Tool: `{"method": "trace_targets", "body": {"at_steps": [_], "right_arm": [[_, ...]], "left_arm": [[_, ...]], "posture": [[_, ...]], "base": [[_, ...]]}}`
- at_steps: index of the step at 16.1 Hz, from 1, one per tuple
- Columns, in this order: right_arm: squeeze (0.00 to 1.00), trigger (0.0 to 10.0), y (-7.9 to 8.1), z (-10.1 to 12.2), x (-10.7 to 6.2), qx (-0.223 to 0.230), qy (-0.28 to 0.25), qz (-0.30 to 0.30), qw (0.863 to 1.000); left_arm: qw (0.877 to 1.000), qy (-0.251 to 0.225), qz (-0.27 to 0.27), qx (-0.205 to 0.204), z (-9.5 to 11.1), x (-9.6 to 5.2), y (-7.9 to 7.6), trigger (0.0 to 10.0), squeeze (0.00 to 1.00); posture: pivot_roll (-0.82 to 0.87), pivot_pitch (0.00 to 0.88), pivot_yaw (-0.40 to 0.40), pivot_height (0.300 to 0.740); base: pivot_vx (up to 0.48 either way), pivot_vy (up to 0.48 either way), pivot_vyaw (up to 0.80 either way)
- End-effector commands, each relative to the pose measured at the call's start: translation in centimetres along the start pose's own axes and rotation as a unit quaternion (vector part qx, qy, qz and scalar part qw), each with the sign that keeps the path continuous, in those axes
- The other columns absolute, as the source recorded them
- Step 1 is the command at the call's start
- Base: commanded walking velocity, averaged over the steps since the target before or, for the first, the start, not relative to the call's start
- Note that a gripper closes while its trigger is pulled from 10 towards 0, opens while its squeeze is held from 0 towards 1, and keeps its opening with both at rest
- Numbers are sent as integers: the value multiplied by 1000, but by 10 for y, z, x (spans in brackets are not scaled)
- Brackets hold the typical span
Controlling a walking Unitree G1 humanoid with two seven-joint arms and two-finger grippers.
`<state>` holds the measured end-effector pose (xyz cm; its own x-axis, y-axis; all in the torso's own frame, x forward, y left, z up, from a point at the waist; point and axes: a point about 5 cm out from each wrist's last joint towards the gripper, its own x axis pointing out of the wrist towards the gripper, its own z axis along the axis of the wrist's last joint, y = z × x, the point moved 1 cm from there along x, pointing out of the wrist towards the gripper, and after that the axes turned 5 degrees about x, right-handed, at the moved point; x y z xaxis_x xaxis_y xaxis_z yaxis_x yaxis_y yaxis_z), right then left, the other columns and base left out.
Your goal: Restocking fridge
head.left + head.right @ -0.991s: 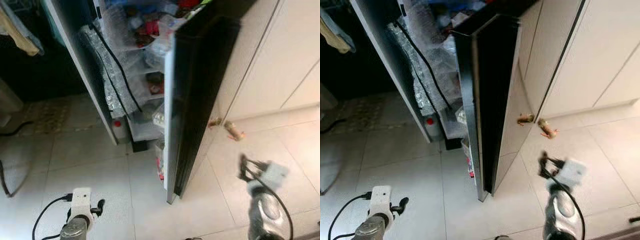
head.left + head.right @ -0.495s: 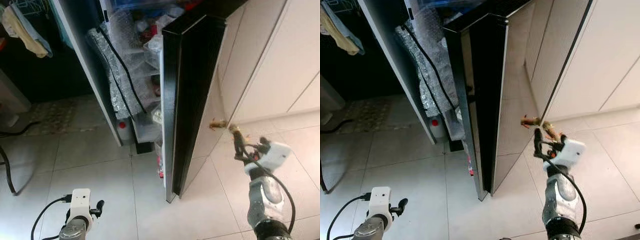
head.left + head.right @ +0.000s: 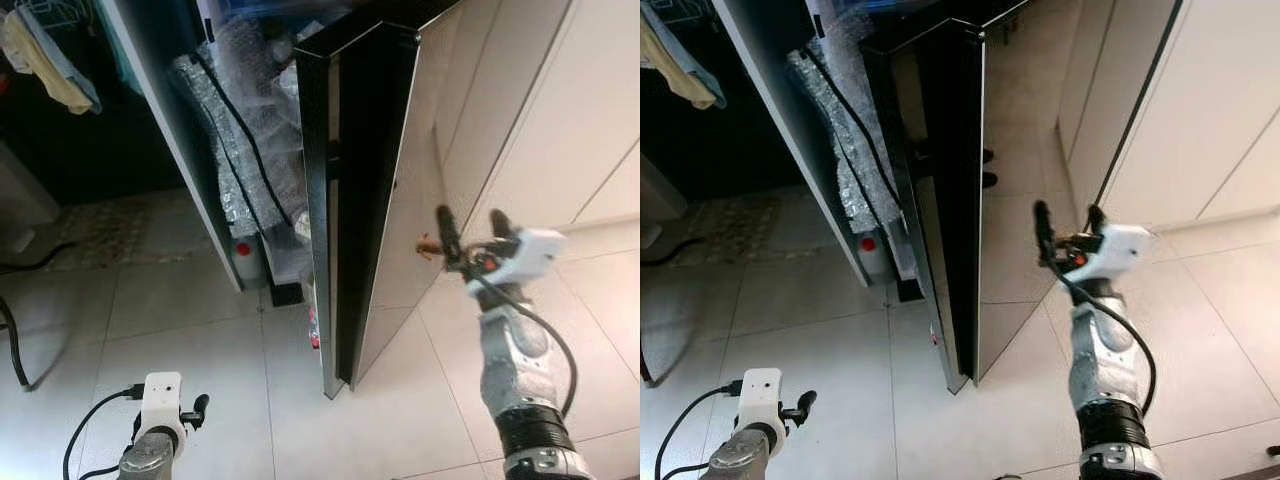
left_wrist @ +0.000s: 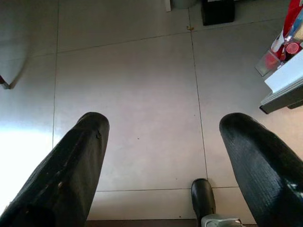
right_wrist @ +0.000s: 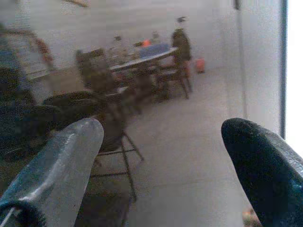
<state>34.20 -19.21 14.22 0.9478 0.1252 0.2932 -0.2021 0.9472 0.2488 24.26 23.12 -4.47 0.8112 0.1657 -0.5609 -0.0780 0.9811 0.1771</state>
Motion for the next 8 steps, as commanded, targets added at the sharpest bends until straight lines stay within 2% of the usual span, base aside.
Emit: {"method": "trace_targets", "body": {"at_steps": [1,5,8], "right_arm": [[0,10000,7,2,2,-11,3,18,1000],[0,10000,33,-2,2,-33,39,99,994],[0,10000,38,-1,6,-28,37,94,994]], "left_arm": [[1000,10,5,-2,-6,-2,2,10000,0],[1000,13,6,-3,-9,-3,1,10000,0],[1000,15,7,-2,-9,-3,2,10000,0]], "posture": [[-111,145,59,740],[-112,151,57,740],[-112,152,59,740]], "base": [[0,0,0],[0,0,0],[0,0,0]]}}
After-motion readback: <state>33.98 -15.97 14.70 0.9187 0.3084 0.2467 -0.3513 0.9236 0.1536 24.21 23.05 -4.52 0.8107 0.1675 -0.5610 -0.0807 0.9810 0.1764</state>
